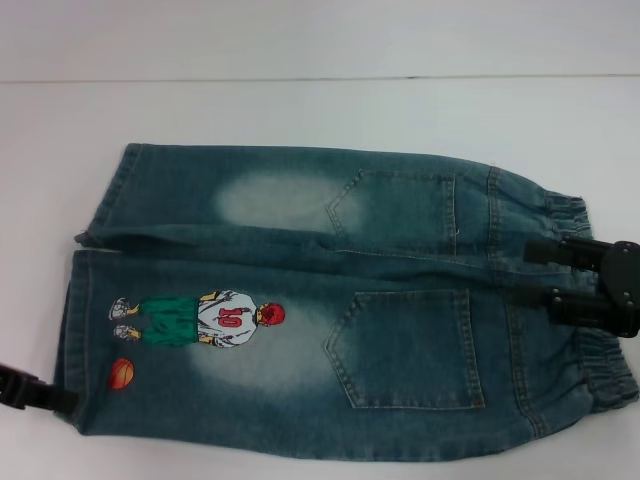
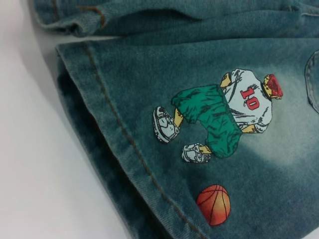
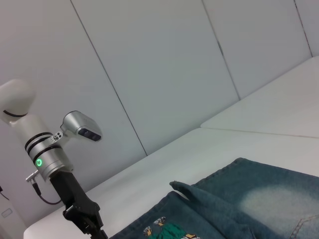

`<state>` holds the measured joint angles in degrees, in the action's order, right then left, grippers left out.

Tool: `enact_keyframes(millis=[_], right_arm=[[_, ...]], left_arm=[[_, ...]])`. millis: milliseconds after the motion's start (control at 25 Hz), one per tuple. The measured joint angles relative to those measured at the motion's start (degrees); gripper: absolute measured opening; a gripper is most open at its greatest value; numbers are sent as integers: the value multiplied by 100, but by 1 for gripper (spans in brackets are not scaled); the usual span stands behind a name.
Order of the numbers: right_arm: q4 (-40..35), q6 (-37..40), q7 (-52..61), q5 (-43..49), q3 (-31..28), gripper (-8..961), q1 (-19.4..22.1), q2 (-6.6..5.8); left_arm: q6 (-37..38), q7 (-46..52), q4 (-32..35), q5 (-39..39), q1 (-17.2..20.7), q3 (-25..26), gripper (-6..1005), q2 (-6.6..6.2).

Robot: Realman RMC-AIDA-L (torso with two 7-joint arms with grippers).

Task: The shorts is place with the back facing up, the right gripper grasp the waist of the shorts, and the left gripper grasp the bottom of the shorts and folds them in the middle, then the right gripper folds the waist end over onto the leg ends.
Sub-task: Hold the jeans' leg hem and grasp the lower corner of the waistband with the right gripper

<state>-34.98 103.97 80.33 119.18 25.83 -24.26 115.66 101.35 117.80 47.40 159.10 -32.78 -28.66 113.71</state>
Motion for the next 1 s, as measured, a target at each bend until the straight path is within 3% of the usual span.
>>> enact_keyframes(millis=[1000], right_arm=[[-50,53,0,0,-52,803,0,0]], left_arm=[[64,58,33,9,0,-9,118,12]])
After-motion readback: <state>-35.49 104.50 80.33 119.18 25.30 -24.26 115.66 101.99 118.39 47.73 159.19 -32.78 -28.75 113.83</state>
